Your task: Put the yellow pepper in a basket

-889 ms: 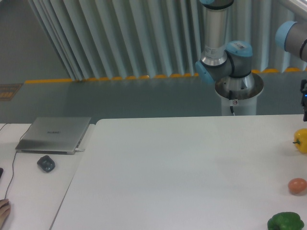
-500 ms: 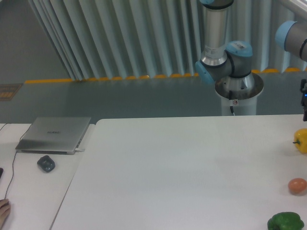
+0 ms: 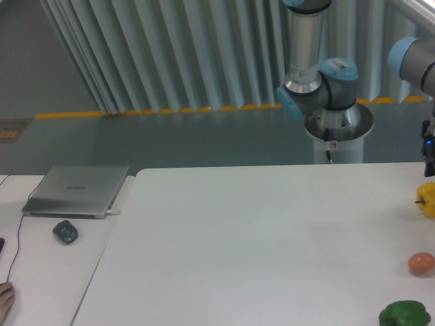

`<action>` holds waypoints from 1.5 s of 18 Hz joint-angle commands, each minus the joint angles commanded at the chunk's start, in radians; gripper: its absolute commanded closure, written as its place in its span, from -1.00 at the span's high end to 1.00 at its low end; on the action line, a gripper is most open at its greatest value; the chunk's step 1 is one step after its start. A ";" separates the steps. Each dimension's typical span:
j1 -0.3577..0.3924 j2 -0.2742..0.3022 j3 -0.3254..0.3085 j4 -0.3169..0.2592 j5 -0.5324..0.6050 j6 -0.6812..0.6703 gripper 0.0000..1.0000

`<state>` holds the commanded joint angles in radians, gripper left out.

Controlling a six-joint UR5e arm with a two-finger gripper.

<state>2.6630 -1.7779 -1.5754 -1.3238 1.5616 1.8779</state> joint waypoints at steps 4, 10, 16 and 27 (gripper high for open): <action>0.008 0.005 -0.051 0.005 0.002 -0.169 1.00; 0.054 0.009 -0.087 0.005 0.023 -0.163 1.00; 0.058 0.006 -0.130 0.005 0.060 -0.215 1.00; 0.054 0.000 -0.190 0.008 0.140 -0.215 1.00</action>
<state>2.7167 -1.7779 -1.7656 -1.3162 1.7012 1.6628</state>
